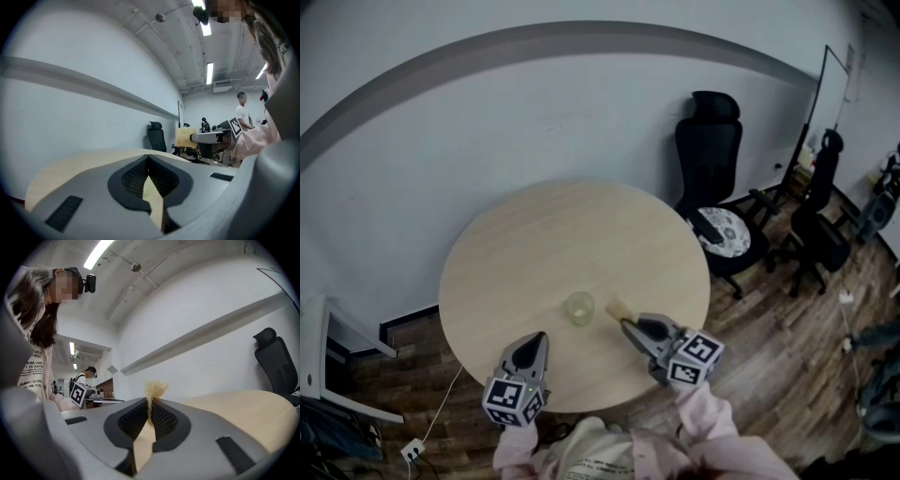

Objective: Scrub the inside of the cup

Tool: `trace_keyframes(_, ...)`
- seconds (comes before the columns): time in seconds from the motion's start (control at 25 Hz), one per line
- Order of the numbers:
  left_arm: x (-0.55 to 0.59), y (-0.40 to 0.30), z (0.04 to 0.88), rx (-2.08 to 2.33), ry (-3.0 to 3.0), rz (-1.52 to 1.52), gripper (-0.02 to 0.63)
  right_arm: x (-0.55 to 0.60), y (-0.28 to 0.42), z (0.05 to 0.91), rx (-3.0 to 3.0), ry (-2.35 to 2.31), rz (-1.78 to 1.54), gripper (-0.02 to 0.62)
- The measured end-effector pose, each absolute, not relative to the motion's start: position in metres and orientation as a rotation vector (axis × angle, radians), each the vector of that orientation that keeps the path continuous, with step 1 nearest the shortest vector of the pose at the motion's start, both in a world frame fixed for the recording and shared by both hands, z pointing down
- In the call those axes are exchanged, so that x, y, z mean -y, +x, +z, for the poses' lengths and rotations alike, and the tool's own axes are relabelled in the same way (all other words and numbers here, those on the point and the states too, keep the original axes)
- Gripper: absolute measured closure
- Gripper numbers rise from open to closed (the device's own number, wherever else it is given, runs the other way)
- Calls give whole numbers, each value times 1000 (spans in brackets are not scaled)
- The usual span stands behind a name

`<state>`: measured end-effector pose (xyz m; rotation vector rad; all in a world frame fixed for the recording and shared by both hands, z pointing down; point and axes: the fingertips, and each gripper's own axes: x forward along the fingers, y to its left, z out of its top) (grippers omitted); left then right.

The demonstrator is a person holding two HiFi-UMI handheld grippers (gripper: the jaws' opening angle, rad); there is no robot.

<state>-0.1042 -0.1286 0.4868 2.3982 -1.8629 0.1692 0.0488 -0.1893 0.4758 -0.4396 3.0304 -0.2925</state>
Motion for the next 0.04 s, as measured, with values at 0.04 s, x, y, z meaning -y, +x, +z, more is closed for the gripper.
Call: trace_keyframes(0.04,128,-104,487,1862,2400,171,606,189,49,476,-3028,-441,-290,570)
